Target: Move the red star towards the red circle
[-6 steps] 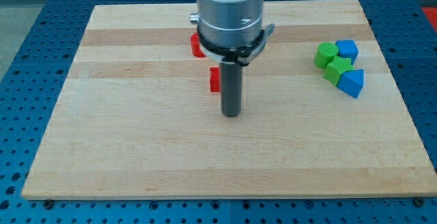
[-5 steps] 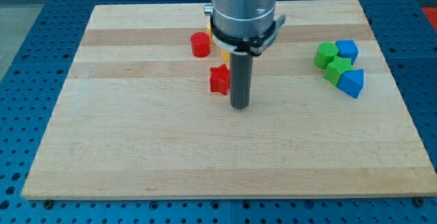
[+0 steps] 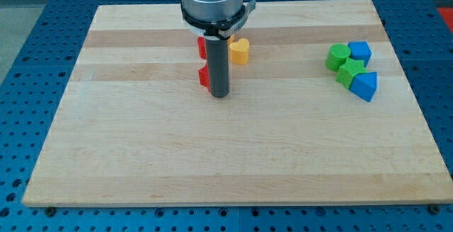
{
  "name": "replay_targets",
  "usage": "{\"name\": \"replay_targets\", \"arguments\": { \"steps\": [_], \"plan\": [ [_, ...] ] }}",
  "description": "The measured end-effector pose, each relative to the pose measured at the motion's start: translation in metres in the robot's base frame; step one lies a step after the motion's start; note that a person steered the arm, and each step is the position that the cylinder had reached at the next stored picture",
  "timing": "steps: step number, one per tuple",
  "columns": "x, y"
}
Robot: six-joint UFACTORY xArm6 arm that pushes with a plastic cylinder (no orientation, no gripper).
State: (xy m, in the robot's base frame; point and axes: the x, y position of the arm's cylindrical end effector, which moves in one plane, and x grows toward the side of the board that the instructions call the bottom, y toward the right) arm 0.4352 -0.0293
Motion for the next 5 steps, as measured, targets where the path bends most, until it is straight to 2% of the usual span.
{"name": "replay_targets", "arguments": {
  "steps": [5],
  "plan": [
    [-0.021, -0.008]
  ]
}}
